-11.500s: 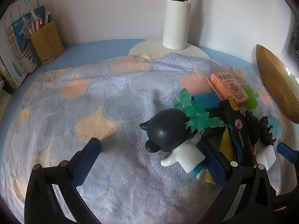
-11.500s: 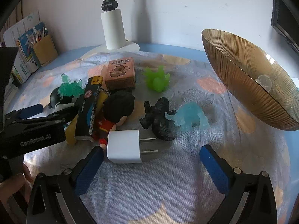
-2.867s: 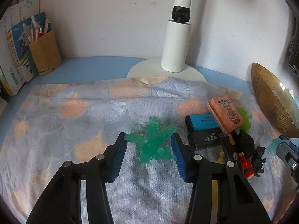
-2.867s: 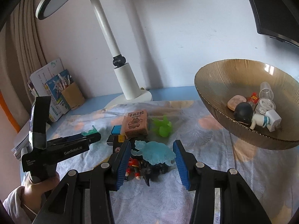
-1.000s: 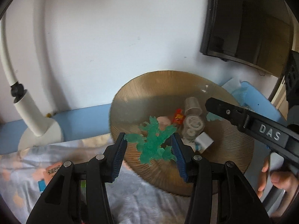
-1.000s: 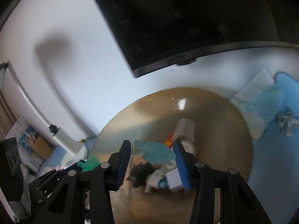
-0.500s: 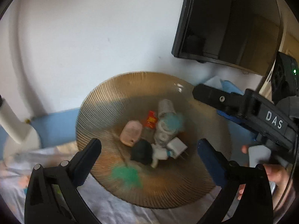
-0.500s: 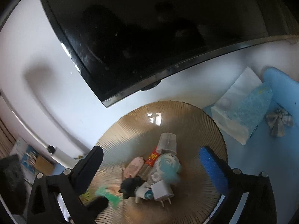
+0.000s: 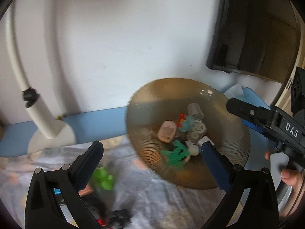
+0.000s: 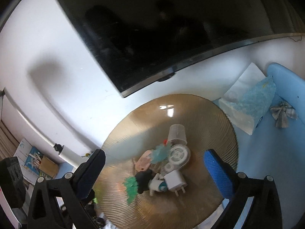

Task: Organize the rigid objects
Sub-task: 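Move both tools back over the remaining pile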

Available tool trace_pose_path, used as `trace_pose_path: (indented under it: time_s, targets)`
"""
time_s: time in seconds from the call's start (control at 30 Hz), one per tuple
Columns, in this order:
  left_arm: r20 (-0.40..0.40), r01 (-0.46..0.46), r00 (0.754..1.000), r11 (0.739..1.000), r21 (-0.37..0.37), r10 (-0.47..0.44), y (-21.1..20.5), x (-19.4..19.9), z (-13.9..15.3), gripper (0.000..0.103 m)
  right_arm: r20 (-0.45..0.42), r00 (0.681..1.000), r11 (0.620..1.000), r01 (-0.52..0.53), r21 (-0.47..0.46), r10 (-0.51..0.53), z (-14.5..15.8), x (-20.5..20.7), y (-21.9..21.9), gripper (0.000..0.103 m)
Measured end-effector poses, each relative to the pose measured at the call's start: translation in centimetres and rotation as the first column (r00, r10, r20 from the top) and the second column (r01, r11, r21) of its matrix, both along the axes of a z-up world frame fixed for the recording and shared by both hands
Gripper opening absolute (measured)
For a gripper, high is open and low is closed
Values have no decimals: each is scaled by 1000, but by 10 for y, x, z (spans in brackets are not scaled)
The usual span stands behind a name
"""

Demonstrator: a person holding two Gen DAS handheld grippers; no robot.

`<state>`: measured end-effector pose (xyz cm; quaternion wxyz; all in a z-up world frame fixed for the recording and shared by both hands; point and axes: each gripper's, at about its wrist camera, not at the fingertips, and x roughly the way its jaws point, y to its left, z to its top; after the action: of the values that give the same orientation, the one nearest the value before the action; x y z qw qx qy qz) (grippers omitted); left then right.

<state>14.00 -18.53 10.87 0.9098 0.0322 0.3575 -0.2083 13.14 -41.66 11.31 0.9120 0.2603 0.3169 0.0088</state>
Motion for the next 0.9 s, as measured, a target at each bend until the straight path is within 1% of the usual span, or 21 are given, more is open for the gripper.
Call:
trace_pose_path:
  time_s: [0.13, 0.23, 0.37, 0.43, 0.53, 0.6, 0.67, 0.77, 0.9]
  targets:
    - [18, -41, 999, 999, 15, 40, 27, -6, 7, 102, 21, 1000, 1000, -18, -13, 19, 11, -5, 19, 103]
    - [44, -99, 994, 995, 11, 98, 57, -12, 10, 102, 35, 998, 999, -43, -22, 44, 18, -7, 38, 103]
    - [12, -179, 984, 984, 6, 179, 102, -13, 4, 102, 48, 994, 994, -94, -63, 97, 23, -10, 71, 103]
    - [10, -220, 975, 975, 6, 220, 126, -18, 2, 102, 51, 991, 989, -121, -82, 125, 25, -14, 88, 103]
    - [4, -256, 967, 966, 32, 256, 150, -25, -5, 102, 53, 983, 980, -170, -104, 176, 24, -18, 113, 103]
    - [-3, -267, 964, 962, 49, 267, 162, -30, -11, 102, 47, 975, 969, -211, -131, 219, 20, -23, 130, 103]
    - [-8, -273, 962, 960, 55, 274, 173, -37, -19, 102, 33, 961, 949, -266, -170, 275, 10, -27, 149, 103]
    - [-36, -285, 957, 956, 68, 287, 184, -43, -34, 102, -16, 940, 912, -335, -237, 341, -10, -34, 173, 103]
    - [-70, -286, 953, 953, 99, 294, 186, -48, -58, 102, -77, 921, 882, -388, -267, 381, -36, -43, 191, 103]
